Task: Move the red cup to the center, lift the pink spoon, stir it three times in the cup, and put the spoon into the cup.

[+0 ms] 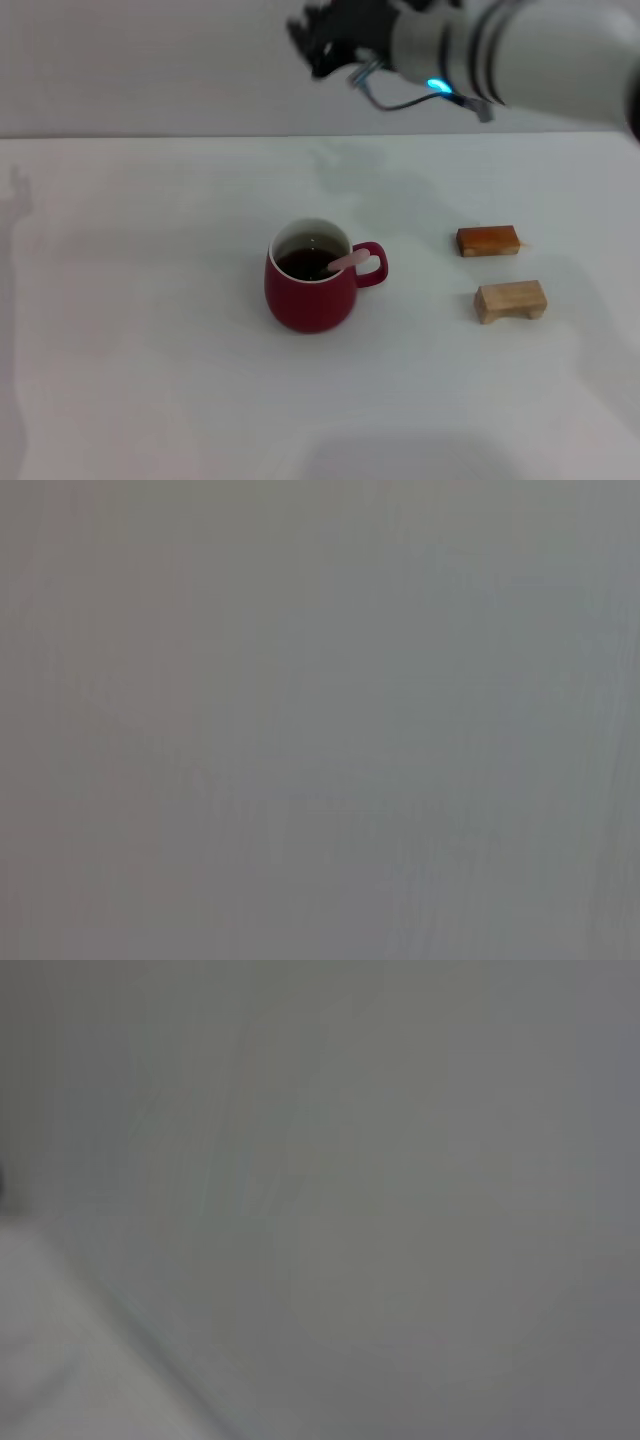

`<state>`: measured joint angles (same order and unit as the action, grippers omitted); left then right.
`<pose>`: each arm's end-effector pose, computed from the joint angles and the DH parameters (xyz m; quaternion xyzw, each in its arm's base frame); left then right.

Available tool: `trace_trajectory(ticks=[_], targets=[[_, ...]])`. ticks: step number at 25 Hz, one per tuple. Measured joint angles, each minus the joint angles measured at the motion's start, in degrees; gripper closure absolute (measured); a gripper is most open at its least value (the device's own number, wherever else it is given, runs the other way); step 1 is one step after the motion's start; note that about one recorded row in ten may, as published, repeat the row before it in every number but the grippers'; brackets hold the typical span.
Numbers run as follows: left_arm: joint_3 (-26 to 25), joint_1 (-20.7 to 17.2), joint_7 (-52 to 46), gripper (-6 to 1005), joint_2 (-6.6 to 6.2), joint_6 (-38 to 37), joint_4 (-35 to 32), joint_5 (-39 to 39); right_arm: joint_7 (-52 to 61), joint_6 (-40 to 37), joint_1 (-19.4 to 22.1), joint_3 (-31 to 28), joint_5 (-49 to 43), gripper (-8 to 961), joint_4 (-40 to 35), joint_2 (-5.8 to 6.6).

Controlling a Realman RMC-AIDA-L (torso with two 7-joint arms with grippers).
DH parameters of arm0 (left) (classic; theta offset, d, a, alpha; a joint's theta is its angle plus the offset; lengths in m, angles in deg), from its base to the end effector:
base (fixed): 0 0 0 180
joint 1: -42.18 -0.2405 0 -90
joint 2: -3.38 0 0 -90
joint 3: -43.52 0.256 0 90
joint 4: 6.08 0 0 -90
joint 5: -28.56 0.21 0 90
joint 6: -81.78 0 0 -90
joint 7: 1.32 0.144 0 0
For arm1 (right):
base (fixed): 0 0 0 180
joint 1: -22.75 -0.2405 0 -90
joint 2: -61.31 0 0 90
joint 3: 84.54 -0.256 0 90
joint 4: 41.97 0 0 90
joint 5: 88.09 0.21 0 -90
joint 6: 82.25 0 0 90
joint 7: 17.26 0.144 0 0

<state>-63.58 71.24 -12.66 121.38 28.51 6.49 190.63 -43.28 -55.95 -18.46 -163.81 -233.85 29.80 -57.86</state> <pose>-0.3622 0.3770 0.0704 -0.5205 -0.3309 -0.3116 0.7228 0.0436 0.4284 -0.0409 -0.9001 0.0986 0.1404 0.4004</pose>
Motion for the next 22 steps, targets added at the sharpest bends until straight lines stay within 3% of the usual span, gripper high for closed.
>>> trace_trajectory(ticks=[1, 2, 3, 4, 5, 6, 7, 9, 10, 11, 12, 13, 14, 15, 17, 18, 19, 20, 22], targets=[[0.04, -0.02, 0.0, 423, 0.0, -0.24, 0.0, 0.0, -0.1, -9.17, 7.26, 2.42, -0.9, 769, 3.84, 0.03], [0.11, -0.01, 0.0, 423, 0.02, -0.46, 0.0, 0.05, -0.14, -14.42, 10.82, 3.42, -1.29, 769, 4.76, 0.05], [0.13, 0.0, 0.0, 423, 0.03, -0.58, 0.0, 0.06, -0.14, -14.42, 10.82, 3.42, -1.29, 769, 4.76, 0.05], [0.13, 0.0, 0.0, 423, 0.03, -0.58, 0.0, 0.06, -0.15, -19.19, 14.15, 4.43, -1.44, 769, 5.2, 0.08], [0.2, 0.08, 0.0, 423, 0.07, -0.85, 0.0, 0.13, -0.19, -25.53, 18.2, 5.82, -1.5, 769, 5.33, 0.16], [0.25, 0.12, 0.0, 423, 0.13, -1.02, 0.0, 0.13, -0.44, -36.78, 24.43, 8.42, -2.02, 769, 4.69, 0.27], [0.4, 0.15, 0.0, 423, 0.18, -1.17, 0.0, 0.19, -0.44, -36.78, 24.43, 8.42, -2.02, 769, 4.69, 0.27], [1.09, 0.17, 0.0, 424, 0.28, -1.97, 0.0, 0.33, -0.82, -52.44, 32.07, 11.05, -4.24, 769, 2.38, 0.32], [1.09, 0.17, 0.0, 424, 0.28, -1.97, 0.0, 0.33, -0.82, -52.44, 32.07, 11.05, -4.24, 769, 2.38, 0.32], [1.43, 0.12, 0.02, 424, 0.3, -2.33, 0.0, 0.32, -0.75, -57.97, 34.13, 11.32, -4.8, 769, 1.17, 0.33], [1.43, 0.12, 0.02, 424, 0.3, -2.33, 0.0, 0.32, -0.41, -69.0, 37.45, 11.83, -5.06, 769, -2.87, 0.32], [1.72, 0.05, 0.09, 424, 0.31, -2.62, 0.0, 0.36, -0.41, -69.0, 37.45, 11.83, -5.06, 769, -2.87, 0.32], [1.95, -0.14, 0.39, 424, 0.31, -3.12, 0.0, 0.42, 0.15, -78.61, 39.26, 12.13, -4.88, 769, -8.04, 0.29], [1.96, -0.23, 0.47, 424, 0.3, -3.18, 0.0, 0.41, 0.15, -78.61, 39.26, 12.13, -4.88, 769, -8.04, 0.29], [1.96, -0.27, 0.5, 424, 0.29, -3.2, -0.01, 0.42, 4.54, -91.69, 39.97, 11.45, -3.98, 769, -17.99, 0.23], [1.97, -0.38, 0.67, 424, 0.12, -3.23, -0.18, 0.48, 4.54, -91.69, 39.97, 11.45, -3.98, 769, -17.99, 0.23], [1.98, -0.43, 0.74, 424, 0.04, -3.2, -0.3, 0.5, 9.77, -97.59, 39.25, 9.72, -3.05, 769, -24.86, 0.26], [1.98, -0.46, 0.78, 423, 0.01, -3.12, -0.42, 0.53, 9.77, -97.59, 39.25, 9.72, -3.05, 769, -24.86, 0.26], [1.98, -0.46, 0.78, 423, 0.01, -3.12, -0.42, 0.53, 16.82, -100.8, 37.06, 5.57, -1.43, 769, -33.74, 0.34]])
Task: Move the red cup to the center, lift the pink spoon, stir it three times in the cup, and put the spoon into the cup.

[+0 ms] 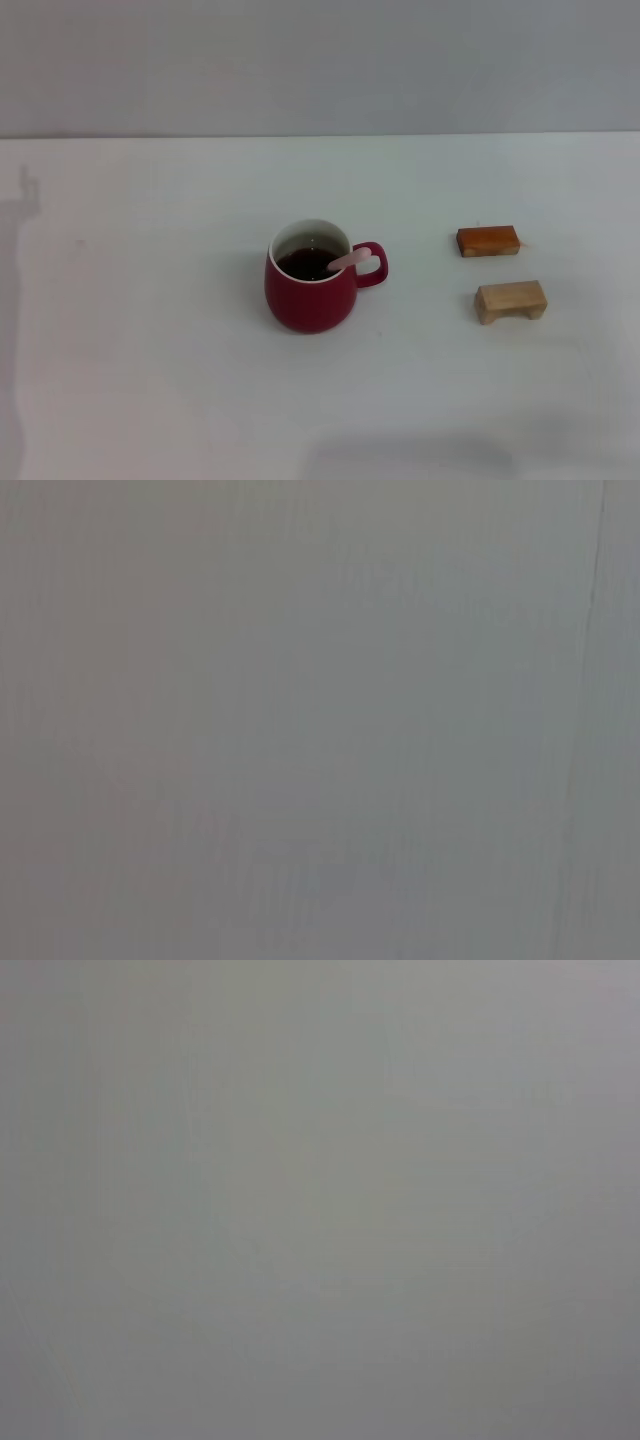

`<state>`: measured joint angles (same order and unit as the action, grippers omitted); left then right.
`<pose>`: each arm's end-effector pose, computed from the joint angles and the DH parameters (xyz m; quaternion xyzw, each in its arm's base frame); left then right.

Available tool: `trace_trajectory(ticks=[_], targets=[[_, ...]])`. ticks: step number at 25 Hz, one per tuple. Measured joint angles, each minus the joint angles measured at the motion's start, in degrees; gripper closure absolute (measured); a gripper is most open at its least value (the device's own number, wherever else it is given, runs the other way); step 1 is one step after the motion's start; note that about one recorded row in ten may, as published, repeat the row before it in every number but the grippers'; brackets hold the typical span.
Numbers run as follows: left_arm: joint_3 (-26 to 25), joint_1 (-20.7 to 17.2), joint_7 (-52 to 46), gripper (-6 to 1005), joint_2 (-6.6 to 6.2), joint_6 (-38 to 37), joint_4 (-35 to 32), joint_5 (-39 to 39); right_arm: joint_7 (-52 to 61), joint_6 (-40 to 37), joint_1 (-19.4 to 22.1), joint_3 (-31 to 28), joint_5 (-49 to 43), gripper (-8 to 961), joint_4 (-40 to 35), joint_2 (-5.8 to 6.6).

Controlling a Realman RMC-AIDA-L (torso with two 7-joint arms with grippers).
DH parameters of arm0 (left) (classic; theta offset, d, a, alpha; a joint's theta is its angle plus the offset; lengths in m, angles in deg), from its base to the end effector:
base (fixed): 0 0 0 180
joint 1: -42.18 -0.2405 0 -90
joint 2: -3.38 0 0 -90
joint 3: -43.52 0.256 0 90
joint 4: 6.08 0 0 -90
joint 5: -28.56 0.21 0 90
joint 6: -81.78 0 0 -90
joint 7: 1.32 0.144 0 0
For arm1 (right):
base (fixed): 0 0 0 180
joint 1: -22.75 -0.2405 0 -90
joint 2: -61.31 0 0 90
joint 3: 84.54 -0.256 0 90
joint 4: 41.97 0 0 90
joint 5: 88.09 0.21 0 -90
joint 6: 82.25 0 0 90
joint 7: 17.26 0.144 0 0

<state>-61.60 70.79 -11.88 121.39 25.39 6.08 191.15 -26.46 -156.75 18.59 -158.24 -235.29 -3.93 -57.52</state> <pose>-0.3567 0.3740 0.0690 -0.5354 -0.3033 -0.3135 0.7232 0.3149 0.2798 0.0603 -0.5438 0.1179 0.3359 0.7600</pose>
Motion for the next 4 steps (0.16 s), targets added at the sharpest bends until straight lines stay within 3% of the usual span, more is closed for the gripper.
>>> trace_trajectory(ticks=[1, 4], targets=[[0.01, -0.02, 0.17, 423, -0.02, 0.11, -0.06, 0.02, 0.0, 0.0, 0.0, 0.0, 0.0, 769, 0.0, 0.0], [0.38, 0.19, 3.8, 423, 0.07, 0.56, -0.19, 0.02, 4.02, -2.36, -5.15, -6.64, 0.28, 769, -12.14, -0.01]])
